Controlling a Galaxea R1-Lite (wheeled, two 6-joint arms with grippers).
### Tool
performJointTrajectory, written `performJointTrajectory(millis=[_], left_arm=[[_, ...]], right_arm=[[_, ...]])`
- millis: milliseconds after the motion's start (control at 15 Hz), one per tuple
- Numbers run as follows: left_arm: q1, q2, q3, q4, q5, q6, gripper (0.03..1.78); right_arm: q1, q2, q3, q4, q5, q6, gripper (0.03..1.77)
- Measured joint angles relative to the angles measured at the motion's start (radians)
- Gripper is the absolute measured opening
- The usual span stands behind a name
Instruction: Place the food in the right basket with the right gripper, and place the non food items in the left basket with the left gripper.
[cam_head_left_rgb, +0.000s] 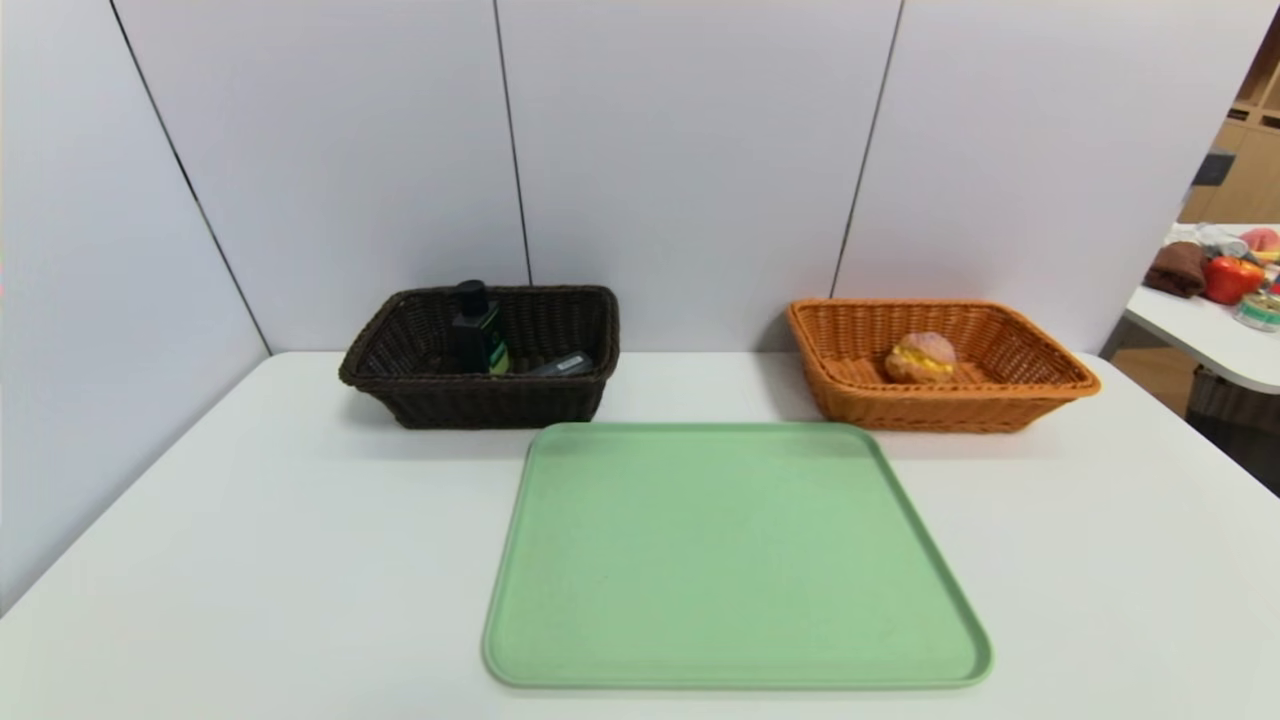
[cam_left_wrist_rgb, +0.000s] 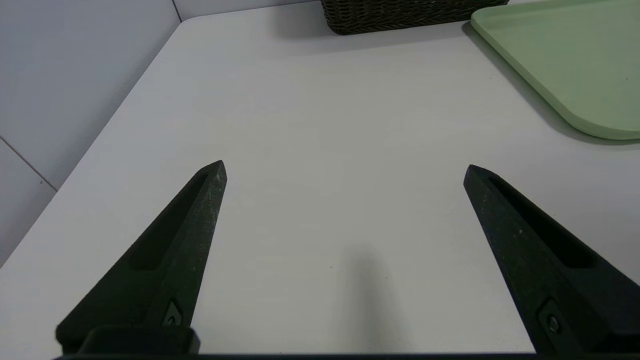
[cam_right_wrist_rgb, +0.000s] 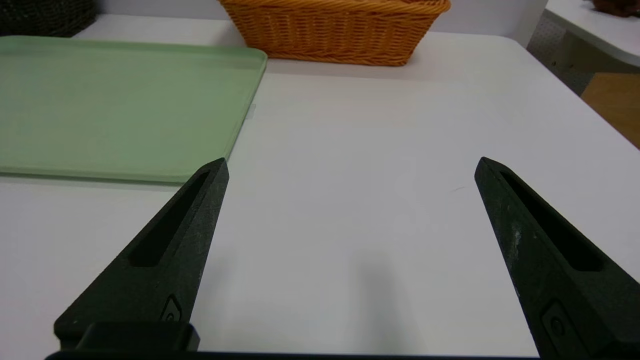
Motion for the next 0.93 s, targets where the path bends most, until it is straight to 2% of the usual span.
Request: performJointTrajectory(millis=[333,933], left_arm=[[0.0,0.0,0.0,0.0,0.0,0.0,1.69],[0.0,0.0,0.0,0.0,0.0,-0.001,1.69]], right_arm=[[0.0,0.0,0.005,0.006,-0.009,0.045,1.7],[0.0,0.0,0.005,0.005,-0.009,0.049,1.7]])
